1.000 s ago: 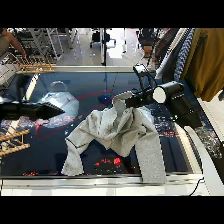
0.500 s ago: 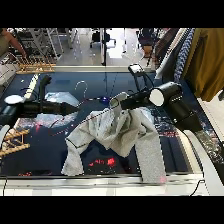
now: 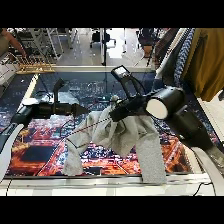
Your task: Fold the clothes and pants, and hang the long-sleeved shirts on hangers.
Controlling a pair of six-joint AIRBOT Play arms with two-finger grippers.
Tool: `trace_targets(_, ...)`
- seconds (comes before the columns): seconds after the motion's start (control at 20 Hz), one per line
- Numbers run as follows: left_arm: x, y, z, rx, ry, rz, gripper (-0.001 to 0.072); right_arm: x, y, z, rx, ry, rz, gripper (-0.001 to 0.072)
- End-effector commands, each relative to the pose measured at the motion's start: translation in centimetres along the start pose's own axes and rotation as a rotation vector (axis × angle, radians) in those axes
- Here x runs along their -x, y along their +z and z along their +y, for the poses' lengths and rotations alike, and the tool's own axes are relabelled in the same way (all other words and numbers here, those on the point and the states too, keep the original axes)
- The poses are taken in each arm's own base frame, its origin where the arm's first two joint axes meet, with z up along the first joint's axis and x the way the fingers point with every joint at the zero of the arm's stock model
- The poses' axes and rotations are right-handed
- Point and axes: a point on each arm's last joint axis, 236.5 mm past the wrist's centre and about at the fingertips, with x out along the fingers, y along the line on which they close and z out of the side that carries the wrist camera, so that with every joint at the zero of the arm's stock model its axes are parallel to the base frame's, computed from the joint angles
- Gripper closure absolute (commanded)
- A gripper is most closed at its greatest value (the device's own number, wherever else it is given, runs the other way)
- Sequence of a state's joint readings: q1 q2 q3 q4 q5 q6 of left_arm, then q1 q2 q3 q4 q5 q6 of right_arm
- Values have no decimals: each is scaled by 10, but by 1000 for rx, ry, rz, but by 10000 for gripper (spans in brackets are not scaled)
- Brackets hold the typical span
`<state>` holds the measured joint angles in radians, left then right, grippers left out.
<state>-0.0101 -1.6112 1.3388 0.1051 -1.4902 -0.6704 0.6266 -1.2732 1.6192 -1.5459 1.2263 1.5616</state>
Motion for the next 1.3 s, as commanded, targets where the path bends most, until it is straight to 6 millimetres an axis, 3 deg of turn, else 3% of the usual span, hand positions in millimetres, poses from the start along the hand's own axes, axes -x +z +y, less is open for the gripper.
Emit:
trace_targets(0.0,4,5,-30,39,-202,-36,695,34,1,14,65,15,-39,677)
trace_targets(0.1,7,7,-27,50,-214,-47,695,39,-7,15,66,22,-11,677)
trace_targets(0.25,7,15,-25,32,-212,-87,695,43,-30,42,119,138,77,676)
trace_targets(0.35,15,31,-42,-46,-312,-176,695,47,-43,57,229,216,118,676)
trace_targets(0.5,40,51,-65,-68,-519,-317,695,48,-48,58,337,230,128,657)
trace_targets(0.55,42,48,-65,-61,-547,-315,695,47,-48,53,344,209,131,527)
trace_targets(0.6,42,41,-62,-55,-561,-291,696,46,-47,45,350,174,131,446)
trace_targets(0.65,39,34,-58,-45,-556,-262,696,47,-44,33,359,124,122,401)
trace_targets(0.8,27,11,-41,-20,-501,-159,695,69,-12,-25,414,-148,20,400)
trace_targets(0.9,23,3,-37,-14,-482,-122,696,90,11,-66,501,-345,-41,225)
trace_targets(0.95,23,3,-37,-14,-481,-121,695,91,23,-73,575,-379,-67,172)
trace_targets(1.0,23,3,-37,-14,-482,-121,696,87,32,-76,646,-390,-90,140)
trace_targets(1.1,23,3,-37,-14,-482,-122,696,62,44,-69,749,-361,-109,147)
trace_targets(1.25,23,3,-37,-12,-481,-121,695,6,32,-43,798,-214,-47,156)
